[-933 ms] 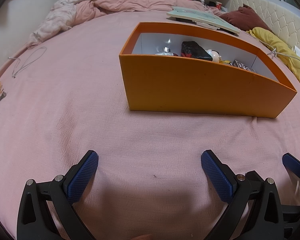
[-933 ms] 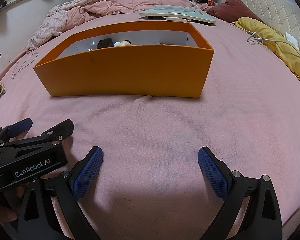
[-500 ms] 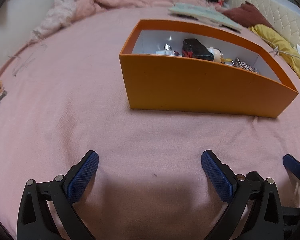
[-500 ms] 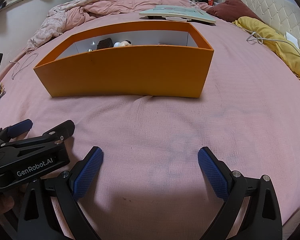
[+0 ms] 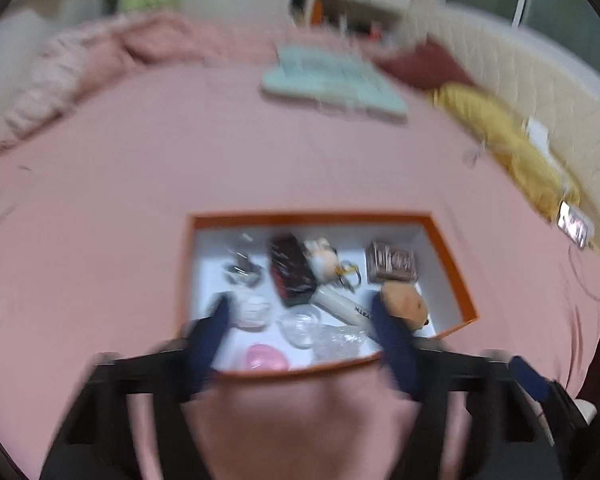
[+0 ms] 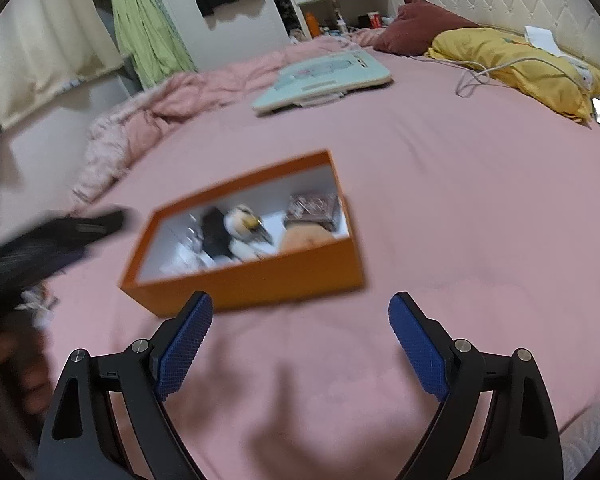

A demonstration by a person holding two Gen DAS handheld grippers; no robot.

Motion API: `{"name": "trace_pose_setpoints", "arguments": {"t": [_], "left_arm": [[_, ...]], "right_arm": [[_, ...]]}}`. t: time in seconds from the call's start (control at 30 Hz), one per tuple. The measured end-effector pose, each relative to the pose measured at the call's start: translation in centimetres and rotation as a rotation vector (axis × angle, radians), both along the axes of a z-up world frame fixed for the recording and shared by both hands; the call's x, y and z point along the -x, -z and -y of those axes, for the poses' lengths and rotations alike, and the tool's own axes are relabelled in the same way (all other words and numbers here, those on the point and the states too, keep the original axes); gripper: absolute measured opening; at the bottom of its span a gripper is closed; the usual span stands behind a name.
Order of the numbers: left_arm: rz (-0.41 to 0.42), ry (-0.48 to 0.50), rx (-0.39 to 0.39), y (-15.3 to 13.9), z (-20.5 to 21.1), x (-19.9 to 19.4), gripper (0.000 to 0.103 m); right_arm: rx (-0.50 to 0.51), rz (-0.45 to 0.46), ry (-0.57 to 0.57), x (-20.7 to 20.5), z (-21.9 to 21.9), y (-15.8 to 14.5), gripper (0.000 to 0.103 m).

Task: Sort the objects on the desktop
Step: 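Grasp the black-red marbled case in the box with left gripper, set it on bed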

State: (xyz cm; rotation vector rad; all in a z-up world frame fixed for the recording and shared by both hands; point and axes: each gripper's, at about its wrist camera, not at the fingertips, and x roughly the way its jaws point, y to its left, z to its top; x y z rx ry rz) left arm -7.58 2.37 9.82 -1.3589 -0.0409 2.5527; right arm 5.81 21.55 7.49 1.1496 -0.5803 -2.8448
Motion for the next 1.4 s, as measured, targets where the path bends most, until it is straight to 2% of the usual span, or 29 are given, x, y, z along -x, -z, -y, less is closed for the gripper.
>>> {"name": "trace_pose_setpoints", "arguments": {"t": [0.07, 0.13, 0.27, 0.43, 0.53, 0.63, 0.73, 0.8, 0.9, 1.0, 1.1, 1.17, 1.27, 1.33, 1.4], "left_arm": [[0.062, -0.013, 0.023, 1.8, -1.3, 2.2, 0.045], [0.079, -0.039, 0.026, 2.9, -1.8, 3.3, 0.045], [0.111, -0.075, 0.047, 4.3, -1.9, 4.9, 0.033], [0.136, -0.063, -0.002, 4.8, -0.6, 4.9, 0.033], [0.156, -0.058, -0.065, 5.3, 0.7, 4.8, 0.032], [0.173, -0.069, -0.109, 5.9, 2.0, 4.7, 0.026], [0.127, -0.022, -0.034, 6.3, 1.3, 4.7, 0.026], [0.105, 0.017, 0.005, 5.8, 0.7, 4.0, 0.026], [0.043, 0.047, -0.089, 3.0, 1.4, 2.3, 0.026], [-0.051, 0.093, -0.153, -1.1, 2.6, -1.2, 0.026], [-0.047, 0.142, -0.176, -2.8, 3.8, -4.6, 0.026], [-0.011, 0.178, -0.21, -2.3, 4.4, -6.7, 0.026], [0.043, 0.2, -0.272, 0.0, 5.7, -9.3, 0.026], [0.084, 0.197, -0.257, 1.7, 4.9, -8.4, 0.026], [0.117, 0.179, -0.259, 2.7, 4.8, -7.8, 0.026]], "right_arm": [[0.024, -0.006, -0.006, 0.2, -0.3, -0.3, 0.09], [0.048, -0.003, -0.008, 0.4, -0.6, -0.3, 0.09], [0.124, 0.018, 0.012, 0.7, -1.7, 0.1, 0.09], [0.168, 0.023, 0.016, 0.8, -2.0, 0.1, 0.09], [0.163, 0.023, 0.013, 0.7, -1.8, 0.1, 0.09], [0.151, 0.027, 0.015, 0.7, -1.7, 0.2, 0.09], [0.14, 0.03, 0.018, 0.7, -1.6, 0.3, 0.09], [0.132, 0.033, 0.019, 0.7, -1.5, 0.3, 0.09], [0.121, 0.036, 0.021, 0.7, -1.4, 0.4, 0.09], [0.114, 0.038, 0.011, 0.8, -1.3, 0.3, 0.09], [0.108, 0.039, -0.003, 0.9, -1.2, 0.3, 0.09], [0.11, 0.039, -0.019, 1.2, -1.3, 0.0, 0.09], [0.135, 0.02, -0.079, 2.5, -1.5, -1.5, 0.09], [0.137, 0.003, -0.138, 3.9, -1.1, -2.9, 0.09], [0.111, -0.005, -0.207, 5.9, 0.0, -4.0, 0.084]]}}
